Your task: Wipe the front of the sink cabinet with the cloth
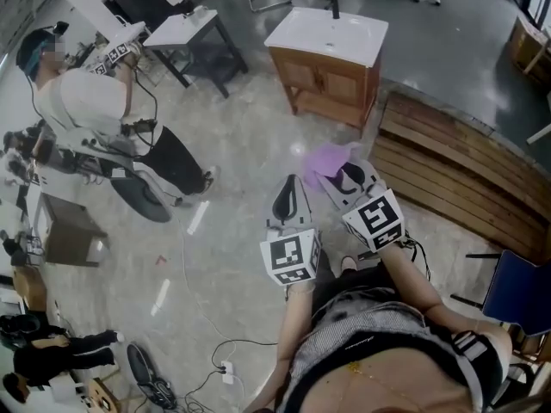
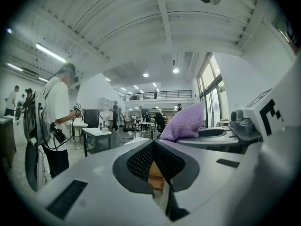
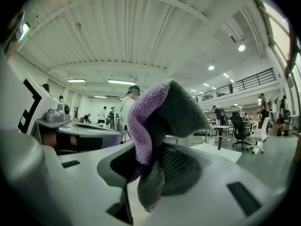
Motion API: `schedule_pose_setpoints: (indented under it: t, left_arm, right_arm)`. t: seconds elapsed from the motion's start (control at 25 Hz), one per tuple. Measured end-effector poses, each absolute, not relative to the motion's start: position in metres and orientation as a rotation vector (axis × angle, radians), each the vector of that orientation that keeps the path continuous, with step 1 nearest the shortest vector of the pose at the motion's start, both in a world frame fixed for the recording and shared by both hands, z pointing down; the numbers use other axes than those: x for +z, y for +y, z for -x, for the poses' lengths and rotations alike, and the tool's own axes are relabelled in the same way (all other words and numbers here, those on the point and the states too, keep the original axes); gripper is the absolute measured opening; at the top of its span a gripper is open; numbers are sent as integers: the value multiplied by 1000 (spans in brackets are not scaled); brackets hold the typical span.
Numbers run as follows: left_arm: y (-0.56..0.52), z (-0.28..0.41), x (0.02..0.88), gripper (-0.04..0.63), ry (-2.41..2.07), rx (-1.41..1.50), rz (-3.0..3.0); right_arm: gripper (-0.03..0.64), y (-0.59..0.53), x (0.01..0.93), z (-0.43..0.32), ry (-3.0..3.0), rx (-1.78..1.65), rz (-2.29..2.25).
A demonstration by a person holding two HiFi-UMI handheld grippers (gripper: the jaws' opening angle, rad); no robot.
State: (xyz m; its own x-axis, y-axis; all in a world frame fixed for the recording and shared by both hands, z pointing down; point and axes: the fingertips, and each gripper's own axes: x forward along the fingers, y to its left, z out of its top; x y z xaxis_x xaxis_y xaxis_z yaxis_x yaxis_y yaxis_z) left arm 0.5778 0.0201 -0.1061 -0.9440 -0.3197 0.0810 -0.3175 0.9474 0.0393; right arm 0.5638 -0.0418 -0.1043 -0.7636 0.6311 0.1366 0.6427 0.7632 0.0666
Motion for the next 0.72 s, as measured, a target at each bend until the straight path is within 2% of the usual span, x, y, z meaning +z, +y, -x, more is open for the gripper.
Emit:
schedule_pose_setpoints:
  t: [0.72]
  left_arm:
    - [66, -458, -95, 6, -2961, -97, -679]
  right_arm:
    - [173, 11, -94, -456, -2881, -163, 891]
